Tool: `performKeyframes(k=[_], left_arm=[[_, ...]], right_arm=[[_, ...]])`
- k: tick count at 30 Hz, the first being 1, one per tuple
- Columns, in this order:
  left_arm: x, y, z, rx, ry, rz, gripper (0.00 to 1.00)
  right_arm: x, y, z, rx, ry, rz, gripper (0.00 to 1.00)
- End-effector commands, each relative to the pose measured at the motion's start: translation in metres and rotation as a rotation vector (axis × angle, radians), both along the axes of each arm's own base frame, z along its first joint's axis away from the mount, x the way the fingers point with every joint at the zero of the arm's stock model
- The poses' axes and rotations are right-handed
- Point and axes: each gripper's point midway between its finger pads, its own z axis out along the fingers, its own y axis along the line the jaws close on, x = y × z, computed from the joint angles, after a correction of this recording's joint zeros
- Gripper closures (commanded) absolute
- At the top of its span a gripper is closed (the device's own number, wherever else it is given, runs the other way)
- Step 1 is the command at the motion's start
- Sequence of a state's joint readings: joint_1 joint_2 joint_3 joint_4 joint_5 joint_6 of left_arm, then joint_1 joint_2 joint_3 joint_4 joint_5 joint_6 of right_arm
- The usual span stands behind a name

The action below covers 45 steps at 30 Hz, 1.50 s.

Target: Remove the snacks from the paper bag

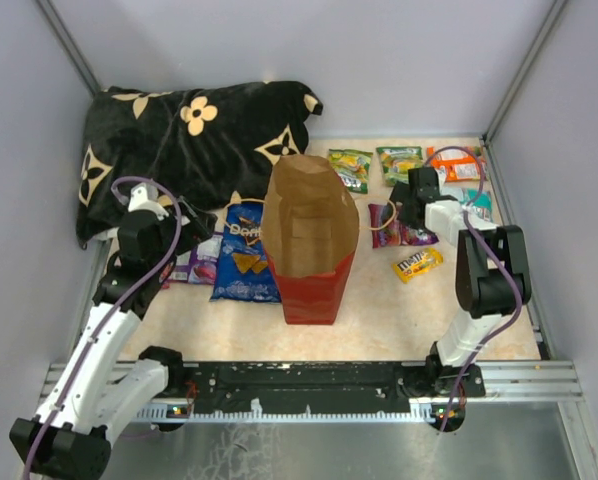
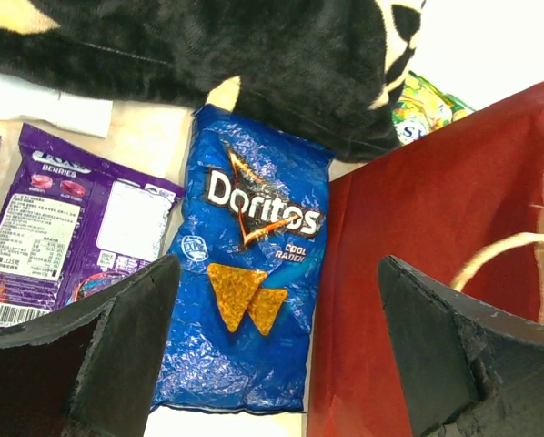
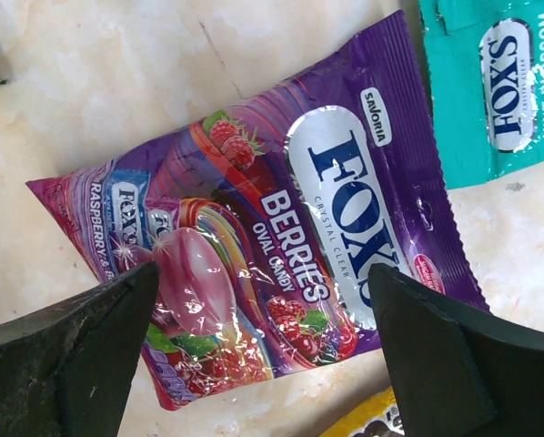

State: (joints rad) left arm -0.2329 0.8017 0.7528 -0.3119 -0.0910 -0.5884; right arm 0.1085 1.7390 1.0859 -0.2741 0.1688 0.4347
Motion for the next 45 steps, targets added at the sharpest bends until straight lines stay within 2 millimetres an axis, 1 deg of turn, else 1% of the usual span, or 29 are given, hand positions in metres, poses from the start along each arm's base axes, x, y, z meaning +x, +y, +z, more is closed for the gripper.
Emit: performKeyframes(k=[1,5,9,12,17,27,29,31,34,37,38,39,40,41,42,43,45], left_arm=[[-0.004,0.0,0.038,0.005,-0.08,-0.024,0.05],[-0.007,-0.004,0.054,-0.006,-0.119,-0.053,0.05],[-0.008,-0.007,0.058,-0.002,-0.136,-0.075,0.04],[-0.009,-0.007,0.062,0.003,-0.147,-0.083,0.05],[-0.01,-0.009,0.067,0.007,-0.158,-0.099,0.05],[-0.011,-0.013,0.066,0.025,-0.154,-0.133,0.05],[-0.011,-0.014,0.066,0.033,-0.147,-0.146,0.04],[-0.012,-0.015,0.066,0.044,-0.143,-0.154,0.05],[-0.013,-0.015,0.067,0.06,-0.14,-0.166,0.04],[-0.017,-0.015,0.075,0.081,-0.148,-0.185,0.04],[-0.018,-0.014,0.076,0.086,-0.147,-0.187,0.04],[-0.019,-0.014,0.077,0.091,-0.15,-0.188,0.04],[-0.02,-0.013,0.078,0.098,-0.149,-0.188,0.03],[-0.022,-0.012,0.079,0.103,-0.149,-0.184,0.03],[-0.023,-0.01,0.077,0.112,-0.141,-0.18,0.02],[-0.024,-0.009,0.077,0.116,-0.139,-0.18,0.02],[-0.027,-0.011,0.076,0.118,-0.135,-0.197,0.02]], right_arm=[[0.011,0.009,0.008,0.032,-0.07,0.024,0.01],[0.013,0.015,0.002,0.046,-0.073,0.017,0.01],[0.014,0.016,-0.01,0.043,-0.056,-0.011,0.01],[0.017,0.019,-0.014,0.059,-0.066,-0.021,0.01],[0.027,0.023,-0.011,0.072,-0.07,-0.014,0.01],[0.052,0.018,-0.005,0.04,-0.091,-0.035,0.01],[0.058,0.02,0.001,0.05,-0.104,-0.027,0.01],[0.063,0.025,0.014,0.074,-0.138,-0.003,0.01],[0.065,0.03,0.049,0.097,-0.203,0.035,0.01],[0.054,0.031,0.092,0.12,-0.281,0.038,0.01],[0.046,0.031,0.111,0.138,-0.323,0.036,0.01],[0.037,0.031,0.124,0.157,-0.355,0.032,0.01],[0.027,0.029,0.132,0.171,-0.376,0.023,0.01],[0.016,0.027,0.144,0.179,-0.408,0.017,0.01],[0.004,0.023,0.144,0.177,-0.411,0.007,0.01],[-0.011,0.018,0.133,0.171,-0.386,-0.011,0.01],[-0.034,0.008,0.119,0.173,-0.363,-0.043,0.01]])
